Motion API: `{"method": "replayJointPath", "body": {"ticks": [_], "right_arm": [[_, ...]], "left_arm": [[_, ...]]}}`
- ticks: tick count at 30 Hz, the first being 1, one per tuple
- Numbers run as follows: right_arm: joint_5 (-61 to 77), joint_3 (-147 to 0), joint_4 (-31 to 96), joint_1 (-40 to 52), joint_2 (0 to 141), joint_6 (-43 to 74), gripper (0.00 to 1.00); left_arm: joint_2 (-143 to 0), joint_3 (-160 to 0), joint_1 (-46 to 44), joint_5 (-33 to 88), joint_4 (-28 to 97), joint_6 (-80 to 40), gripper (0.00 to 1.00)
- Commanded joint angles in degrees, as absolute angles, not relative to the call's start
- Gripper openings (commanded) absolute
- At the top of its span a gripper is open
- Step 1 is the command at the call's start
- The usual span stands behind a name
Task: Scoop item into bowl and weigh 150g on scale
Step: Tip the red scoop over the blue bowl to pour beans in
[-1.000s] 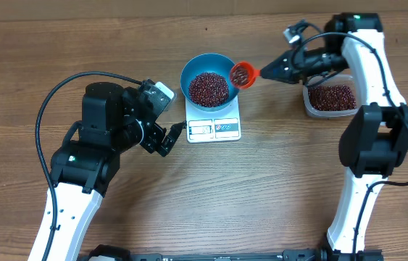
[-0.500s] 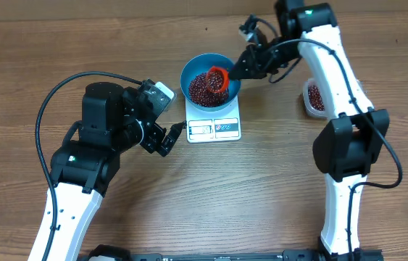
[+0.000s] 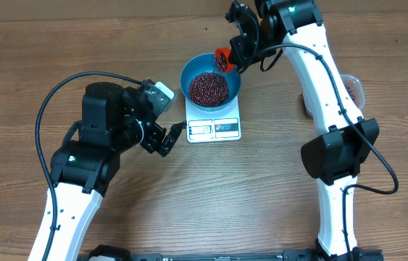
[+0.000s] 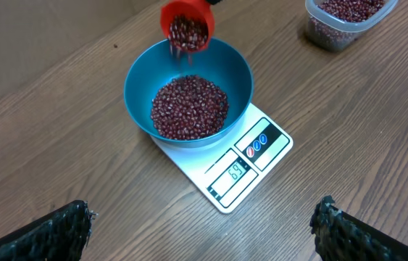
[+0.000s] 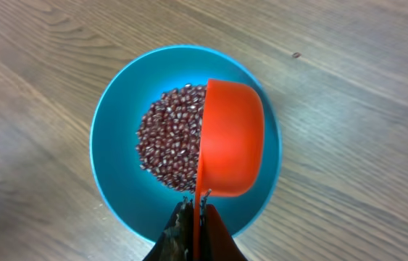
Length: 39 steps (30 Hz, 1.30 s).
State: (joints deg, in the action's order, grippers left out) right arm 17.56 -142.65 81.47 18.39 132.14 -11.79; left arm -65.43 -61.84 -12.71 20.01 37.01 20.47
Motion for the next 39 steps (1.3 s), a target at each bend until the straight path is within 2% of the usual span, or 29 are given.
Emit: {"method": "replayJointPath", "body": {"ticks": [1,9,15,39], "right_arm": [[11.88,-146.41,82.15,19.77,132.00,-12.23,0.04],[9.61,-147.68,85.34,21.61,130.89,-15.03,0.04],[2.39,-147.83,84.95,24.16,130.17,-15.29,0.04],[6.42,-147.83,84.77,23.94,130.13,-18.52,0.04]], "left_arm": [[-65.58,-61.76,-12.40,20.80,36.86,19.66,1.00],[-65.58,-61.76,-12.40,20.80,36.86,19.66,1.00],[-65.58,-61.76,-12.40,20.80,36.86,19.66,0.99],[-65.58,-61.76,-12.40,20.80,36.86,19.66,1.00]]}}
